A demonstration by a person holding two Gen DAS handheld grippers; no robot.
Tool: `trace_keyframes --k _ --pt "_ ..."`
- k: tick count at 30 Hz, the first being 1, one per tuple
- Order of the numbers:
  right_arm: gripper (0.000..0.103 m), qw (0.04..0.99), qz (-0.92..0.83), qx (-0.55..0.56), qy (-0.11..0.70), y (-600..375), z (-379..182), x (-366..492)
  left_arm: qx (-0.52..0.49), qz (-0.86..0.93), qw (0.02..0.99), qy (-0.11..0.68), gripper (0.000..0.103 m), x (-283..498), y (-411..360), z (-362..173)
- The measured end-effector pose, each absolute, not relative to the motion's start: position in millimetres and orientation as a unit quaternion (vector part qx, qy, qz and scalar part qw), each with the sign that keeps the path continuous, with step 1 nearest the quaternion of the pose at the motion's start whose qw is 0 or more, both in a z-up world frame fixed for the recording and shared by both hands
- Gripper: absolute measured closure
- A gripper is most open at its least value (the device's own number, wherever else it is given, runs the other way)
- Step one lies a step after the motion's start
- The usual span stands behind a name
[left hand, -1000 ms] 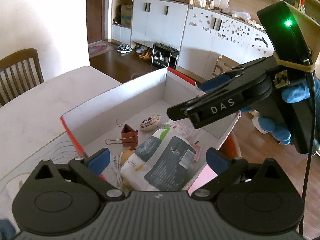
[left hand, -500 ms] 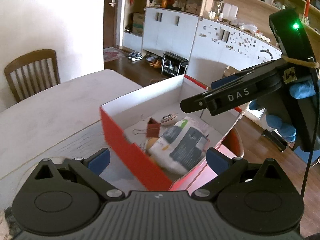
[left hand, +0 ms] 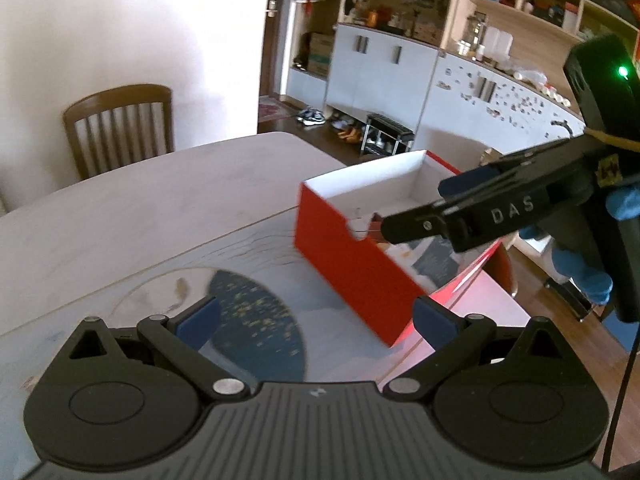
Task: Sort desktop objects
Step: 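Withdraw both tools from the box back toward the table items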
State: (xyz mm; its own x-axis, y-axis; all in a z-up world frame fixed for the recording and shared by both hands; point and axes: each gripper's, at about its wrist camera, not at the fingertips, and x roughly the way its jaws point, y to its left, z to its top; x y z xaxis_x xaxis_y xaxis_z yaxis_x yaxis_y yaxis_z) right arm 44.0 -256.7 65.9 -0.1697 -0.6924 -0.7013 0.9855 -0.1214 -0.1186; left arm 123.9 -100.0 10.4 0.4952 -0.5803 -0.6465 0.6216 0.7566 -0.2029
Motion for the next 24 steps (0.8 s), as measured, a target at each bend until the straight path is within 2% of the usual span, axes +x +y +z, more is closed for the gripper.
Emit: trace_keyframes --k 24 --pt "0.005 0.613 -0.672 0.265 0.321 -307.6 14.7 169.5 0.019 -0.276 0.883 0.379 0.000 126.0 39.9 -26.9"
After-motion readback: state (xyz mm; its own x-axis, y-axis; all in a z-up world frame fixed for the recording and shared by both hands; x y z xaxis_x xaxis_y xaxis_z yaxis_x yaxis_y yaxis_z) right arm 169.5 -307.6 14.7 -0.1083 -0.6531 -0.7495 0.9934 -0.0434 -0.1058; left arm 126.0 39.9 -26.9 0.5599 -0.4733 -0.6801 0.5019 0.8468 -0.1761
